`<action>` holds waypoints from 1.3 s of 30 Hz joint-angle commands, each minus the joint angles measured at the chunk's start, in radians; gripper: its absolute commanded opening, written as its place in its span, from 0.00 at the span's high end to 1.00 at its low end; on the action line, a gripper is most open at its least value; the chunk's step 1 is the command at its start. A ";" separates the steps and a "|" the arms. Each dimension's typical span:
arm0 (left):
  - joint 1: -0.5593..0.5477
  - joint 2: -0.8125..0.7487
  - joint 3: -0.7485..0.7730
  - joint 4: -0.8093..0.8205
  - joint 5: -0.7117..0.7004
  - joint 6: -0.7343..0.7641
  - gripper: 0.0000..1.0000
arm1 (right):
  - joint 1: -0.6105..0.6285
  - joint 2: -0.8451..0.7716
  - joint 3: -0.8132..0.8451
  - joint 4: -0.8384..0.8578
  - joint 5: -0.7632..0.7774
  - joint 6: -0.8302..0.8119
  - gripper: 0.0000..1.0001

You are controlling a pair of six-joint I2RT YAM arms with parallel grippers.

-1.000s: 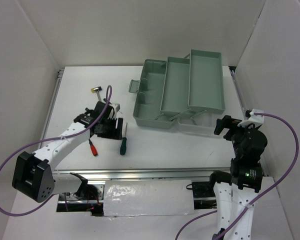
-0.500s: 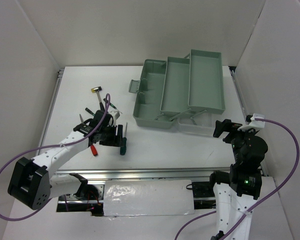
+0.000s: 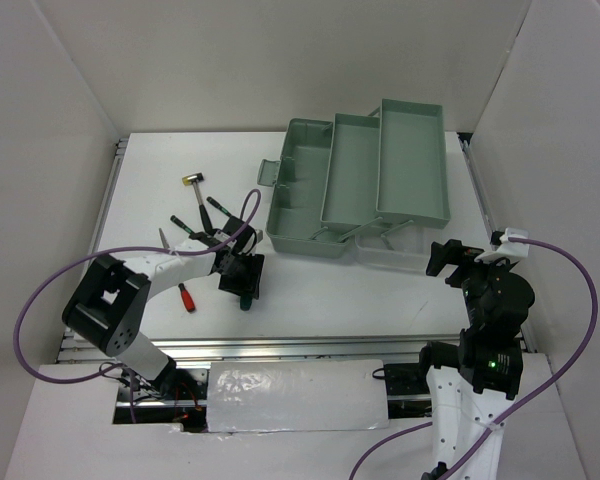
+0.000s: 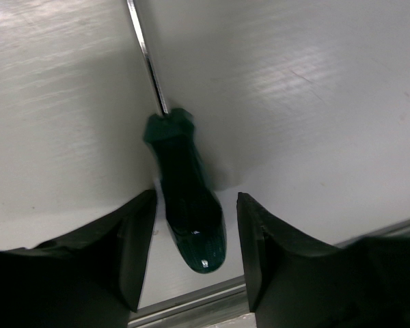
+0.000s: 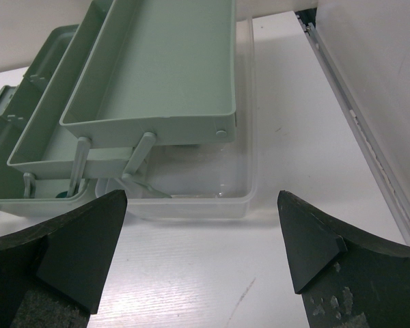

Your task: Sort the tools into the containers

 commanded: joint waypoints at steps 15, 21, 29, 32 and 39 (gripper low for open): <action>0.163 -0.301 0.172 -0.079 -0.007 0.072 0.88 | -0.006 -0.050 -0.045 0.013 0.011 -0.040 0.00; 0.142 -0.136 0.552 -0.129 0.038 0.152 1.00 | -0.005 -0.037 -0.051 0.023 0.003 -0.045 0.00; 0.079 0.329 1.054 -0.209 0.059 0.138 1.00 | -0.006 -0.029 -0.080 0.054 0.007 -0.037 0.00; 0.059 0.501 1.175 -0.234 0.026 0.149 1.00 | -0.005 -0.037 -0.085 0.056 0.021 -0.040 0.00; 0.059 0.579 1.237 -0.240 0.079 0.155 0.81 | -0.005 -0.034 -0.091 0.054 0.006 -0.041 0.00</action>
